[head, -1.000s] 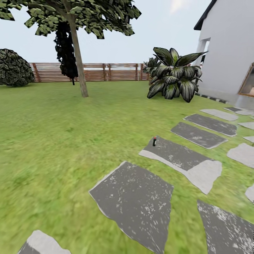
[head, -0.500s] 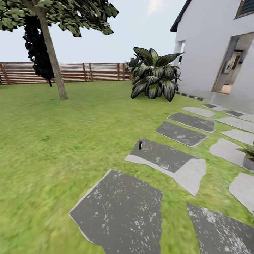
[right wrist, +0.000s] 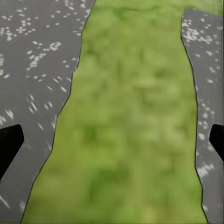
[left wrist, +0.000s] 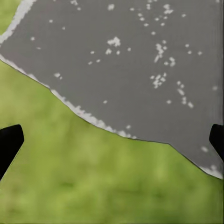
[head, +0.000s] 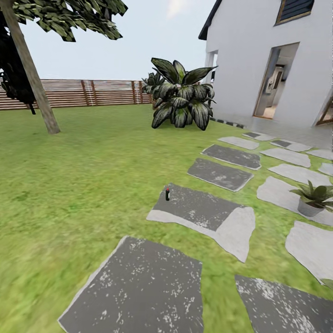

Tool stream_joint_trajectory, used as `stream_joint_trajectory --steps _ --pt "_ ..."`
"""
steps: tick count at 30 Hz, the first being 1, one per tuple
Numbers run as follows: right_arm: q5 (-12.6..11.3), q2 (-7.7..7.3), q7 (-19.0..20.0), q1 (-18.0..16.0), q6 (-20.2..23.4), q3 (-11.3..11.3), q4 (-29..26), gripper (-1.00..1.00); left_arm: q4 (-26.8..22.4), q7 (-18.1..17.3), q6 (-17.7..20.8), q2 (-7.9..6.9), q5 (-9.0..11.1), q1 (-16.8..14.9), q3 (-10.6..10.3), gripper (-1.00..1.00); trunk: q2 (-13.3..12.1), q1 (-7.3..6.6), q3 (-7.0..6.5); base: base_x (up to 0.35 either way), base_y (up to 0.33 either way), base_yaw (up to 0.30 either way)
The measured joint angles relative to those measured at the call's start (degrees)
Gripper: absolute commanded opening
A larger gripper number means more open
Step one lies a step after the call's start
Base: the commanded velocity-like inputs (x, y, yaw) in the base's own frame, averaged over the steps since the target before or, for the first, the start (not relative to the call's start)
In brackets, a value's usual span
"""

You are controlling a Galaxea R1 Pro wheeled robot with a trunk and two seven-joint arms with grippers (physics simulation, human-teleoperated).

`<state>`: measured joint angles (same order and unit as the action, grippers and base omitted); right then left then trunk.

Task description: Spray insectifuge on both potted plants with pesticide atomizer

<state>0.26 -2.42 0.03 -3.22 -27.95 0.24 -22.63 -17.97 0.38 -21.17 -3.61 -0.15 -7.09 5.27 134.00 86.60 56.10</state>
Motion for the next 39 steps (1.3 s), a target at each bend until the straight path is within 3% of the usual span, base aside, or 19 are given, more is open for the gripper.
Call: stream_joint_trajectory --steps 28,39 --pt "-0.02 0.32 0.05 0.0 0.0 -0.08 0.01 1.0 -0.01 -0.02 0.0 0.0 0.0 0.0 0.0 1.0 0.0 0.0 0.0 0.34 0.001 -0.002" --pt "-0.02 0.32 0.05 0.0 0.0 -0.08 0.01 1.0 -0.01 0.0 0.0 0.0 0.0 0.0 0.01 1.0 0.0 0.0 0.0 0.34 0.109 -0.053"
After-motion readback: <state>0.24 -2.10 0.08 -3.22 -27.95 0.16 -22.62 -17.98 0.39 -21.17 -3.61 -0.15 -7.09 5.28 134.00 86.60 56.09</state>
